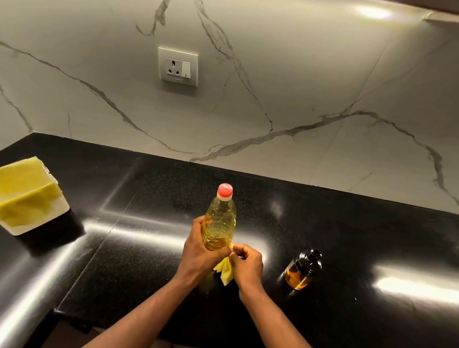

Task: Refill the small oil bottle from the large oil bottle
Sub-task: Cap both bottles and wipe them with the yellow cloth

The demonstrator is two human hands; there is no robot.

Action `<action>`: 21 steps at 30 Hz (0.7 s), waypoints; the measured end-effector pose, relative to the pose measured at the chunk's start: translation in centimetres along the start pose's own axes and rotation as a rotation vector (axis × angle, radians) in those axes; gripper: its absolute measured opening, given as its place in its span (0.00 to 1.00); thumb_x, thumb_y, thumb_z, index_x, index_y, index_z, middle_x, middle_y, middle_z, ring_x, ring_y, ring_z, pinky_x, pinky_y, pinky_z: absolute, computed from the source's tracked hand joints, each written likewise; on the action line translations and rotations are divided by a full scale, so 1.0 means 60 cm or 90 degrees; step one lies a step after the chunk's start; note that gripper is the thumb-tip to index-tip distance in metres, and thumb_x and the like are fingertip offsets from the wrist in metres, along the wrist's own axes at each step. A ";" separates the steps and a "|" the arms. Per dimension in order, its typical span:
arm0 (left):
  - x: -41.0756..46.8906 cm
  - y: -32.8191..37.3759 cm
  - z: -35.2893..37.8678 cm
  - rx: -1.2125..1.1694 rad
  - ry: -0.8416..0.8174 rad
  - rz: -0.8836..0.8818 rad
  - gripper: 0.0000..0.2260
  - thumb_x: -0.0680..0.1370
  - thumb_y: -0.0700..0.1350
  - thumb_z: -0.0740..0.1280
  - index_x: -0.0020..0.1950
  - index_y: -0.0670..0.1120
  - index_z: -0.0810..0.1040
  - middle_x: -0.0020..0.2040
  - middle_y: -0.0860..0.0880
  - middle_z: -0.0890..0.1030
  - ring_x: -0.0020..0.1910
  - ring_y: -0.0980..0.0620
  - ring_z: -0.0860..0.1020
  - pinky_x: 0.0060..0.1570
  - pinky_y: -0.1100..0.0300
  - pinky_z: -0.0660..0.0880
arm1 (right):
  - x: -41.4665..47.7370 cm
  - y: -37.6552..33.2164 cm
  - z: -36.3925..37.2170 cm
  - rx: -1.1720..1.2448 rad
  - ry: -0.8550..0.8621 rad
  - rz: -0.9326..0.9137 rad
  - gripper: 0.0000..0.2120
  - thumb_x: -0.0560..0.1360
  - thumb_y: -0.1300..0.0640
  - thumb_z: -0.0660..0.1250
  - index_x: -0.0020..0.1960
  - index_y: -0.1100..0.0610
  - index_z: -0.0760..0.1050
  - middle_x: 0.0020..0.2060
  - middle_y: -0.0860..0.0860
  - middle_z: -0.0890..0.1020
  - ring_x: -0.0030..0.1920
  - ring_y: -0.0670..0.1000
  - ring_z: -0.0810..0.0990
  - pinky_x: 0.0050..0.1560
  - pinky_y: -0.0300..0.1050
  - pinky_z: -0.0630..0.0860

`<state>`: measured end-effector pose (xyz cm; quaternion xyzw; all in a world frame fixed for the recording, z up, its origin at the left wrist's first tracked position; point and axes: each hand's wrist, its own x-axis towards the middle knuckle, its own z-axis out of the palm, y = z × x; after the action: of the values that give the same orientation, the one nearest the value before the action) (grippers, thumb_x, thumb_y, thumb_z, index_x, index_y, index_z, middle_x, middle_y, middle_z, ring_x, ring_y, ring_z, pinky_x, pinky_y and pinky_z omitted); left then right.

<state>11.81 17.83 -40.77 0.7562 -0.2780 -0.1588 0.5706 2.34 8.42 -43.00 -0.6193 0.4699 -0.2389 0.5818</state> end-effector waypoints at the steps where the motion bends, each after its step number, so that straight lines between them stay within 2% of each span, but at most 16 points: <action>1: 0.002 0.000 -0.001 0.001 0.004 -0.006 0.39 0.62 0.59 0.84 0.67 0.58 0.67 0.58 0.55 0.80 0.55 0.58 0.82 0.51 0.61 0.81 | -0.011 0.004 0.000 0.016 -0.001 0.005 0.11 0.78 0.68 0.72 0.46 0.53 0.88 0.40 0.47 0.89 0.46 0.51 0.89 0.47 0.45 0.86; 3: 0.007 -0.005 -0.003 0.011 0.009 -0.018 0.39 0.60 0.64 0.84 0.65 0.60 0.68 0.58 0.55 0.80 0.56 0.57 0.81 0.53 0.58 0.81 | -0.032 0.005 0.000 0.054 0.009 -0.016 0.11 0.79 0.68 0.71 0.48 0.54 0.88 0.40 0.48 0.89 0.45 0.48 0.89 0.44 0.40 0.84; 5: 0.008 -0.006 -0.003 0.029 0.013 -0.011 0.37 0.61 0.61 0.85 0.64 0.60 0.70 0.57 0.55 0.78 0.57 0.56 0.79 0.53 0.59 0.79 | -0.036 -0.004 -0.001 0.080 0.037 -0.049 0.12 0.79 0.68 0.70 0.49 0.54 0.88 0.42 0.48 0.89 0.44 0.47 0.88 0.43 0.38 0.83; 8: 0.008 -0.008 0.000 0.067 0.026 0.014 0.35 0.63 0.58 0.85 0.64 0.57 0.71 0.56 0.58 0.72 0.61 0.52 0.74 0.58 0.55 0.76 | -0.009 -0.025 0.002 0.109 0.036 -0.033 0.14 0.78 0.69 0.70 0.48 0.52 0.88 0.43 0.50 0.89 0.46 0.53 0.89 0.46 0.49 0.85; 9: 0.006 -0.006 0.001 0.074 0.028 0.018 0.35 0.63 0.57 0.85 0.64 0.57 0.71 0.55 0.59 0.72 0.62 0.51 0.73 0.60 0.52 0.75 | -0.001 -0.031 0.002 0.106 0.028 -0.020 0.15 0.78 0.70 0.69 0.47 0.52 0.88 0.43 0.50 0.90 0.47 0.53 0.89 0.47 0.50 0.86; 11: 0.002 -0.003 0.001 0.072 0.034 0.021 0.38 0.62 0.60 0.85 0.66 0.56 0.71 0.56 0.60 0.72 0.62 0.51 0.73 0.61 0.50 0.75 | 0.005 -0.037 0.000 0.075 0.019 -0.012 0.15 0.78 0.70 0.69 0.47 0.52 0.87 0.43 0.48 0.89 0.47 0.50 0.89 0.46 0.43 0.85; 13: 0.000 -0.004 -0.003 0.031 0.037 0.008 0.44 0.61 0.61 0.85 0.70 0.57 0.68 0.60 0.59 0.75 0.61 0.57 0.77 0.60 0.54 0.77 | 0.004 -0.028 -0.001 0.033 0.013 -0.010 0.15 0.78 0.70 0.70 0.45 0.51 0.86 0.42 0.48 0.89 0.46 0.49 0.88 0.43 0.36 0.82; 15: -0.004 0.001 -0.008 -0.006 0.026 -0.016 0.44 0.63 0.56 0.86 0.72 0.56 0.66 0.61 0.59 0.77 0.58 0.67 0.78 0.55 0.62 0.79 | -0.005 -0.005 0.001 0.012 0.009 0.008 0.13 0.78 0.68 0.72 0.44 0.51 0.87 0.40 0.47 0.89 0.46 0.50 0.88 0.43 0.36 0.81; 16: -0.005 0.004 -0.010 -0.012 0.021 -0.026 0.42 0.64 0.54 0.86 0.71 0.56 0.67 0.60 0.59 0.78 0.56 0.68 0.79 0.53 0.65 0.79 | -0.013 0.003 0.003 0.024 0.007 0.021 0.12 0.77 0.68 0.73 0.44 0.51 0.87 0.39 0.47 0.89 0.46 0.50 0.89 0.44 0.38 0.82; 18: -0.006 0.004 -0.011 -0.023 0.010 -0.037 0.37 0.66 0.54 0.85 0.68 0.56 0.69 0.58 0.58 0.81 0.53 0.67 0.80 0.50 0.66 0.80 | -0.024 0.010 0.006 0.066 0.019 0.030 0.11 0.77 0.67 0.74 0.45 0.52 0.88 0.39 0.48 0.89 0.45 0.50 0.89 0.46 0.43 0.85; 21: -0.010 0.008 -0.010 -0.029 0.000 -0.040 0.34 0.66 0.61 0.83 0.65 0.61 0.69 0.58 0.58 0.80 0.54 0.65 0.80 0.51 0.64 0.79 | -0.020 -0.006 0.001 0.126 0.030 0.005 0.11 0.80 0.67 0.71 0.49 0.54 0.88 0.42 0.51 0.89 0.44 0.51 0.88 0.41 0.42 0.83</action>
<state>11.58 18.55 -40.19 0.7517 -0.2501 -0.1827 0.5823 1.96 9.45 -42.36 -0.5512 0.4597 -0.2966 0.6300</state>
